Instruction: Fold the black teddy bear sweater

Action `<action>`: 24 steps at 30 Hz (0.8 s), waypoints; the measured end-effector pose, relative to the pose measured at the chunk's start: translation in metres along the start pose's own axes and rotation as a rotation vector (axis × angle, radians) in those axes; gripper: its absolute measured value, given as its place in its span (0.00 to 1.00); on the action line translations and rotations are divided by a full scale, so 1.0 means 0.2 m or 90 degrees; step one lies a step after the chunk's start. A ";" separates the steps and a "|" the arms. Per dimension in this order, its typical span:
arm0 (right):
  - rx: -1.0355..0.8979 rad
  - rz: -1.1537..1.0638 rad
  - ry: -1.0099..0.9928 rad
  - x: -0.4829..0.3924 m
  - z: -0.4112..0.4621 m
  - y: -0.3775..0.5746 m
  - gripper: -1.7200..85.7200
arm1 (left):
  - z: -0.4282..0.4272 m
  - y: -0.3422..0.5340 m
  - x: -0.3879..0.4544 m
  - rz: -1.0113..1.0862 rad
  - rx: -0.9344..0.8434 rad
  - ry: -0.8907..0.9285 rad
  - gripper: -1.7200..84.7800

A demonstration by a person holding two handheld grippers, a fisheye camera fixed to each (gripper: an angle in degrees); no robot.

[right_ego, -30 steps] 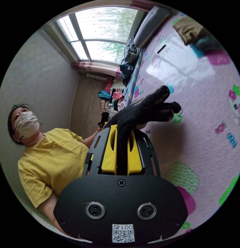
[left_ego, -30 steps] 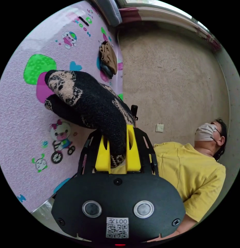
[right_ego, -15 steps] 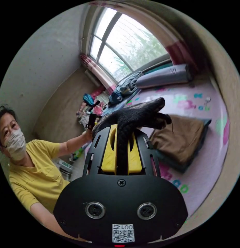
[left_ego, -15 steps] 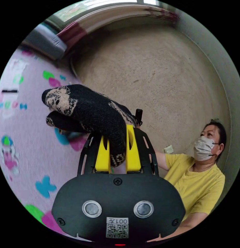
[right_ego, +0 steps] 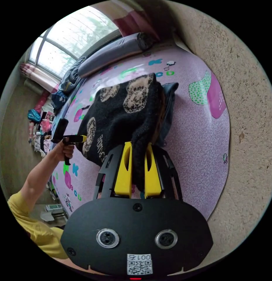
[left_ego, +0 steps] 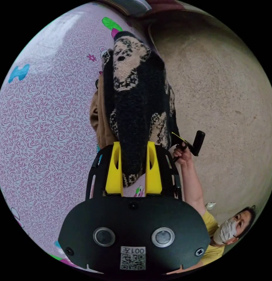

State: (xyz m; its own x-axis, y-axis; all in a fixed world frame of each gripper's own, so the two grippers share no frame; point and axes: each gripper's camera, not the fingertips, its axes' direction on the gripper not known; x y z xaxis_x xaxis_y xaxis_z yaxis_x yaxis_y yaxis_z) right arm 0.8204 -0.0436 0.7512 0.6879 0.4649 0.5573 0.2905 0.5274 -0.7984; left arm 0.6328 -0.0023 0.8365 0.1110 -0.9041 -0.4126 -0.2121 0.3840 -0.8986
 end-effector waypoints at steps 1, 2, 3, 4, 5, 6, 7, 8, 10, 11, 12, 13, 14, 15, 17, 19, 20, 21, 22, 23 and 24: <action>0.005 -0.011 0.009 -0.02 -0.02 0.01 0.09 | 0.01 0.01 0.01 0.011 0.000 -0.004 0.11; 0.016 -0.013 0.022 -0.05 -0.03 0.02 0.10 | 0.01 0.02 0.01 0.014 0.002 -0.005 0.11; 0.023 -0.013 0.031 -0.06 -0.04 0.03 0.10 | 0.02 0.05 0.02 0.018 0.011 0.005 0.12; 0.038 -0.017 0.058 -0.10 -0.06 0.06 0.09 | 0.02 0.09 0.02 0.012 0.026 0.015 0.12; 0.068 -0.028 0.102 -0.15 -0.08 0.09 0.09 | 0.01 0.11 0.02 0.008 0.035 0.020 0.13; 0.084 -0.033 0.122 -0.17 -0.10 0.11 0.09 | -0.01 0.17 0.02 0.011 0.064 0.030 0.14; 0.114 -0.039 0.154 -0.22 -0.12 0.13 0.08 | -0.03 0.22 0.04 0.023 0.093 0.038 0.16; 0.147 -0.049 0.176 -0.27 -0.14 0.16 0.07 | -0.05 0.25 0.05 0.033 0.108 0.038 0.16; 0.199 -0.076 0.211 -0.35 -0.16 0.20 0.05 | -0.09 0.37 0.17 0.113 0.178 -0.042 0.16; 0.230 -0.090 0.238 -0.40 -0.15 0.23 0.04 | -0.08 0.40 0.22 0.145 0.187 -0.071 0.15; 0.238 -0.097 0.247 -0.42 -0.14 0.24 0.04 | -0.03 0.45 0.30 0.206 0.199 -0.124 0.12; 0.234 -0.114 0.255 -0.46 -0.08 0.25 0.03 | 0.05 0.50 0.38 0.260 0.200 -0.178 0.07; 0.208 -0.127 0.252 -0.49 0.00 0.26 0.03 | 0.10 0.52 0.42 0.288 0.194 -0.206 0.05; 0.191 -0.132 0.247 -0.50 0.04 0.26 0.03 | 0.22 0.57 0.48 0.341 0.188 -0.263 0.02; 0.153 -0.128 0.241 -0.52 0.20 0.29 0.03 | 0.40 0.64 0.54 0.407 0.171 -0.337 0.01; 0.130 -0.124 0.239 -0.51 0.29 0.31 0.02 | 0.62 0.71 0.54 0.443 0.137 -0.423 0.01; 0.108 -0.117 0.242 -0.50 0.36 0.31 0.02 | 0.67 0.73 0.53 0.445 0.126 -0.435 0.01; 0.096 -0.111 0.241 -0.49 0.38 0.31 0.02 | 0.76 0.75 0.50 0.438 0.102 -0.461 0.01; 0.077 -0.097 0.229 -0.46 0.42 0.30 0.02 | 0.82 0.77 0.46 0.430 0.089 -0.481 0.01; 0.082 -0.082 0.212 -0.43 0.44 0.30 0.02 | 0.84 0.77 0.45 0.424 0.085 -0.487 0.01; 0.089 -0.074 0.206 -0.42 0.44 0.31 0.02 | 0.87 0.79 0.42 0.407 0.082 -0.489 0.00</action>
State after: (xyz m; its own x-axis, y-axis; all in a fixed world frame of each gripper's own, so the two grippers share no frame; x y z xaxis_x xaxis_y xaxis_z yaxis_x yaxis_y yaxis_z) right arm 0.7227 0.0120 0.6741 0.8368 0.1599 0.5236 0.2999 0.6662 -0.6828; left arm 0.7768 0.0147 0.6345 0.6182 -0.1737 -0.7666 -0.3492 0.8131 -0.4658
